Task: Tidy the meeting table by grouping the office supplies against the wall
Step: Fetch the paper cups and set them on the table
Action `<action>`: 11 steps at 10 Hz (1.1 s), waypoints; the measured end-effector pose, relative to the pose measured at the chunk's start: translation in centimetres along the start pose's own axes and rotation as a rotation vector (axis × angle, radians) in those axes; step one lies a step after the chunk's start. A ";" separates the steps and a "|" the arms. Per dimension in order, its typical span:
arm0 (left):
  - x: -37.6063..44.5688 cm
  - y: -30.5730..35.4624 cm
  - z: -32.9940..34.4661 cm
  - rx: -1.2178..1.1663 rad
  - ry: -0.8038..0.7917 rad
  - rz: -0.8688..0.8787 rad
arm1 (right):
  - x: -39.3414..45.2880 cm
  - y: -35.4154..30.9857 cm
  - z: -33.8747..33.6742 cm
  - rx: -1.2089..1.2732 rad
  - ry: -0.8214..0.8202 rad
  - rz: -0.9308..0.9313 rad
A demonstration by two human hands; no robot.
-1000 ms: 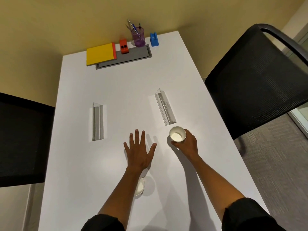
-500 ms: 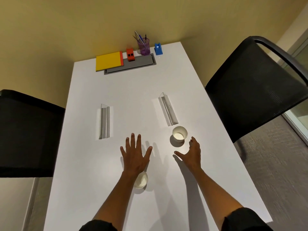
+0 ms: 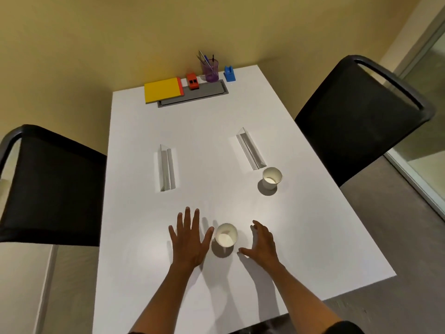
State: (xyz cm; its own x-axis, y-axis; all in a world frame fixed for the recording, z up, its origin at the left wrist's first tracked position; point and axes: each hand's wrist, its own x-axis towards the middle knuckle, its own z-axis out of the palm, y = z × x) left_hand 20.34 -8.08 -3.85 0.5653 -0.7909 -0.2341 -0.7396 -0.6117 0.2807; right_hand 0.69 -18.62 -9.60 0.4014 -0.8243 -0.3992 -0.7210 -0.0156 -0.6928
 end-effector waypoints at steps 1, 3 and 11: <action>-1.1 -2.4 0.0 -0.009 -0.015 0.029 | -1.2 -0.8 2.0 -0.014 0.010 -0.004; -2.7 -7.1 -0.1 0.026 -0.017 0.046 | -3.0 -3.1 5.5 0.074 0.107 0.016; -1.8 -17.5 -1.9 0.083 -0.001 -0.012 | 0.0 -13.0 13.3 0.218 0.249 -0.027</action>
State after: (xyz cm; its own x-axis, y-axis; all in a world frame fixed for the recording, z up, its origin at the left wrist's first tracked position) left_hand 33.00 4.03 -6.59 0.5738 -0.7836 -0.2382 -0.7605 -0.6177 0.2002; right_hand 17.53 -10.93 -8.58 0.2489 -0.9387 -0.2384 -0.5636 0.0598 -0.8239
